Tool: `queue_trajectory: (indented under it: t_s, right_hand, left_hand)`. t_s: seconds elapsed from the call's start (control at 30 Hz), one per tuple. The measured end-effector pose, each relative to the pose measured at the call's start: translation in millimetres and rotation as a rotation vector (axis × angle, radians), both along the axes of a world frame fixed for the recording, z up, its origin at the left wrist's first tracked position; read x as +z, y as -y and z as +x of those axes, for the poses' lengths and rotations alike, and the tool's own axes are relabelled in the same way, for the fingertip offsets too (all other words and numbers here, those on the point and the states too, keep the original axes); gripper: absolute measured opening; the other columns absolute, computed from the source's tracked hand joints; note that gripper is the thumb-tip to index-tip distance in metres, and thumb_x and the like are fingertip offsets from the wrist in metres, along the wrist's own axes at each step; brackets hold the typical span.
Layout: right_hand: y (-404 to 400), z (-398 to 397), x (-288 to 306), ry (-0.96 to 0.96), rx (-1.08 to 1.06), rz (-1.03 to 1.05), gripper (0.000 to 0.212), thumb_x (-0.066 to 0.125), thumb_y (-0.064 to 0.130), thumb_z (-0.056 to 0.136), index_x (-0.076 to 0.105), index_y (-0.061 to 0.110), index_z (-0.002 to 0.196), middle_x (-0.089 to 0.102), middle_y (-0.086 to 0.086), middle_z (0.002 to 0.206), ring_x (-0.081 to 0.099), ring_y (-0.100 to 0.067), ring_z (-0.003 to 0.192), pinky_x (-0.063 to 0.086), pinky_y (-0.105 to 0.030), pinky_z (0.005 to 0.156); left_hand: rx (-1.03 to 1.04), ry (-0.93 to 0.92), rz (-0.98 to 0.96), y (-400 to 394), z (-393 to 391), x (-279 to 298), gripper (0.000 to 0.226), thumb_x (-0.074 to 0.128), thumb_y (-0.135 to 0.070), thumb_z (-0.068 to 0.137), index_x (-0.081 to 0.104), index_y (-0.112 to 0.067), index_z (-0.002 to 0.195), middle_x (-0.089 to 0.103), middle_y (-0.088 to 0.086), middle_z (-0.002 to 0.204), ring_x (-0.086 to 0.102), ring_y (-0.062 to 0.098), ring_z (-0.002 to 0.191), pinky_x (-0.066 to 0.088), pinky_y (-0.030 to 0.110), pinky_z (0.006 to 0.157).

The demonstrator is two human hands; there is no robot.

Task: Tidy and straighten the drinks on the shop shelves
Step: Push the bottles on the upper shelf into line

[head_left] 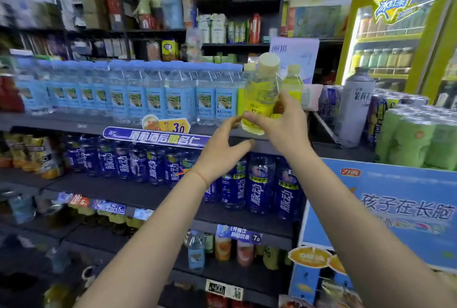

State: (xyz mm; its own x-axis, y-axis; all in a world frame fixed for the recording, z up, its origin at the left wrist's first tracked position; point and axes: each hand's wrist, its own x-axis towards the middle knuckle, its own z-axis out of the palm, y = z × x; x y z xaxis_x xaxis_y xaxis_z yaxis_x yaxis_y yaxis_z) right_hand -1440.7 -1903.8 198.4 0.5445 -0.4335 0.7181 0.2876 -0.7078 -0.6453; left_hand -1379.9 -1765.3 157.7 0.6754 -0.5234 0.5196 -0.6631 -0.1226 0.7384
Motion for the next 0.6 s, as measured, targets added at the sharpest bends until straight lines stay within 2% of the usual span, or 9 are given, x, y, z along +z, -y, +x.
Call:
queue_trajectory:
  t_s: [0.03, 0.07, 0.13, 0.17, 0.2, 0.27, 0.37, 0.47, 0.6]
  right_hand:
    - [12, 6, 7, -0.058, -0.027, -0.020, 0.071, 0.075, 0.070, 0.057, 0.062, 0.018, 0.105, 0.065, -0.002, 0.096, 0.059, -0.021, 0.086, 0.050, -0.038, 0.072]
    - [21, 13, 11, -0.126, -0.040, -0.027, 0.071, 0.075, 0.072, 0.058, 0.061, 0.019, 0.103, 0.062, 0.001, 0.097, 0.056, -0.019, 0.086, 0.048, -0.036, 0.070]
    - [29, 27, 14, -0.262, -0.042, -0.038, 0.046, 0.074, 0.067, 0.069, 0.053, 0.032, 0.091, 0.053, 0.001, 0.098, 0.050, -0.020, 0.088, 0.039, -0.029, 0.066]
    - [31, 33, 14, -0.317, -0.034, -0.040, 0.043, 0.072, 0.064, 0.074, 0.055, 0.033, 0.099, 0.056, -0.004, 0.103, 0.052, -0.023, 0.094, 0.040, -0.029, 0.067]
    - [33, 40, 14, -0.349, -0.027, -0.033, 0.057, 0.069, 0.063, 0.078, 0.058, 0.024, 0.118, 0.060, -0.009, 0.114, 0.055, -0.026, 0.105, 0.042, -0.030, 0.073]
    - [36, 51, 14, -0.354, -0.047, -0.007, 0.085, 0.067, 0.061, 0.082, 0.045, 0.007, 0.143, 0.059, -0.012, 0.131, 0.054, -0.027, 0.119, 0.042, -0.034, 0.082]
    - [38, 63, 6, -0.370, -0.040, -0.036, 0.088, 0.071, 0.057, 0.080, 0.041, 0.006, 0.145, 0.057, -0.012, 0.132, 0.055, -0.028, 0.118, 0.042, -0.033, 0.077]
    - [40, 68, -4, -0.353, -0.007, -0.049, 0.079, 0.078, 0.043, 0.081, 0.040, 0.007, 0.140, 0.057, -0.013, 0.131, 0.056, -0.030, 0.116, 0.047, -0.037, 0.083]
    - [44, 67, -5, -0.321, 0.066, -0.041, 0.059, 0.079, 0.032, 0.082, 0.042, 0.008, 0.122, 0.058, -0.006, 0.108, 0.055, -0.022, 0.090, 0.041, -0.032, 0.067]
  left_hand:
    - [0.079, 0.070, 0.133, 8, 6, -1, 0.061, 0.067, -0.037, 0.085, 0.044, -0.025, 0.140, 0.050, -0.008, 0.135, 0.045, 0.008, 0.126, 0.037, 0.030, 0.105]
    - [0.167, 0.172, 0.261, 15, 12, -3, 0.059, 0.066, -0.040, 0.085, 0.047, -0.022, 0.138, 0.054, -0.003, 0.134, 0.048, 0.016, 0.125, 0.040, 0.034, 0.103]
    - [0.313, 0.359, 0.428, 21, 20, -10, 0.051, 0.063, -0.046, 0.081, 0.055, -0.019, 0.124, 0.061, 0.004, 0.119, 0.054, 0.026, 0.115, 0.046, 0.041, 0.095]
    - [0.357, 0.395, 0.441, 23, 21, -13, 0.047, 0.064, -0.046, 0.079, 0.057, -0.018, 0.116, 0.061, 0.005, 0.112, 0.055, 0.027, 0.109, 0.046, 0.042, 0.091]
    - [0.378, 0.402, 0.420, 25, 21, -16, 0.044, 0.065, -0.044, 0.078, 0.056, -0.016, 0.112, 0.061, 0.005, 0.109, 0.054, 0.027, 0.106, 0.046, 0.042, 0.089]
    - [0.401, 0.404, 0.362, 28, 21, -20, 0.045, 0.066, -0.039, 0.077, 0.056, -0.015, 0.113, 0.059, 0.004, 0.109, 0.052, 0.025, 0.106, 0.044, 0.040, 0.089]
    - [0.398, 0.370, 0.324, 28, 19, -21, 0.050, 0.064, -0.040, 0.074, 0.056, -0.015, 0.118, 0.058, 0.002, 0.112, 0.049, 0.022, 0.108, 0.041, 0.036, 0.091]
    - [0.390, 0.325, 0.328, 28, 19, -19, 0.054, 0.057, -0.044, 0.068, 0.056, -0.017, 0.114, 0.057, -0.001, 0.107, 0.048, 0.020, 0.102, 0.040, 0.035, 0.087]
    - [0.418, 0.305, 0.319, 32, 17, -16, 0.052, 0.054, -0.045, 0.069, 0.056, -0.015, 0.111, 0.056, 0.000, 0.104, 0.046, 0.019, 0.099, 0.041, 0.037, 0.086]
